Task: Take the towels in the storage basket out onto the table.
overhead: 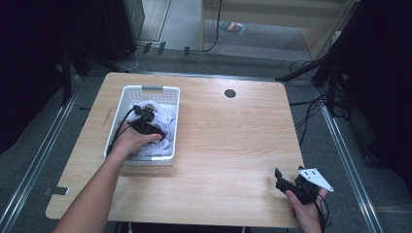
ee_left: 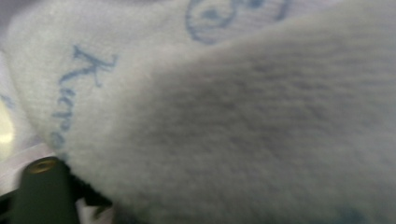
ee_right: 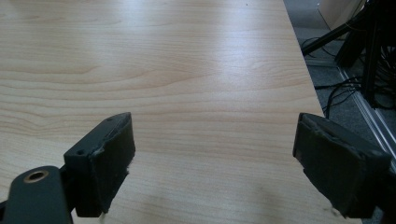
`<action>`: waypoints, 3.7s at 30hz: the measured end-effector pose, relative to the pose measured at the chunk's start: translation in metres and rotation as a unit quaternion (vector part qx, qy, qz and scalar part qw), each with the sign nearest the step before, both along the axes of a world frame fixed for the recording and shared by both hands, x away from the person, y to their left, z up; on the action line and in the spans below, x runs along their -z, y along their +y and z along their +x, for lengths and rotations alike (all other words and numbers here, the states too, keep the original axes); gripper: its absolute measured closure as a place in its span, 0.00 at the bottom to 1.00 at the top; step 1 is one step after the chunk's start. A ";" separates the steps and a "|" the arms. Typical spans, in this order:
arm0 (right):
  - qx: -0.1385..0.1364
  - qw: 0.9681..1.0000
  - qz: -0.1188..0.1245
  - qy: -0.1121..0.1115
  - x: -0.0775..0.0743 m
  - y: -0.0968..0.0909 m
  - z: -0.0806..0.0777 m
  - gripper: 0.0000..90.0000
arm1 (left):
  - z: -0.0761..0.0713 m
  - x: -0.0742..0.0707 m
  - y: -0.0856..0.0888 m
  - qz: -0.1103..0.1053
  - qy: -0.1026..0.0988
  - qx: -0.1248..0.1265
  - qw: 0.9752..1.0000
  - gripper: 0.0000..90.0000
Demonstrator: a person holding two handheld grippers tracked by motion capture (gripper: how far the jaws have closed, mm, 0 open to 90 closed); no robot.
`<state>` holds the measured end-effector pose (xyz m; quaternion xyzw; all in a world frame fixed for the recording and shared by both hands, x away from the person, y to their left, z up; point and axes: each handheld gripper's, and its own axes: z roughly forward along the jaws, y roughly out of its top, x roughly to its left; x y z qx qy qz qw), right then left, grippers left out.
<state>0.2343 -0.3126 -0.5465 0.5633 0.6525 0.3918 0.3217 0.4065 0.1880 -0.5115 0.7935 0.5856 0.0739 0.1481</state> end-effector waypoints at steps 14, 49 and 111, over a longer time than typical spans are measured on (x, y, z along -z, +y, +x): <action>0.000 1.000 0.001 0.002 0.000 0.000 0.001 0.14 | 0.001 -0.006 0.003 -0.017 -0.005 -0.006 1.000 0.58; 0.001 1.000 0.004 0.003 0.000 -0.001 0.001 0.14 | -0.002 -0.079 0.029 -0.036 -0.057 -0.009 0.998 0.61; 0.003 1.000 -0.002 -0.006 0.000 0.001 -0.001 0.12 | 0.000 -0.155 -0.056 -0.065 -0.081 0.073 0.992 0.59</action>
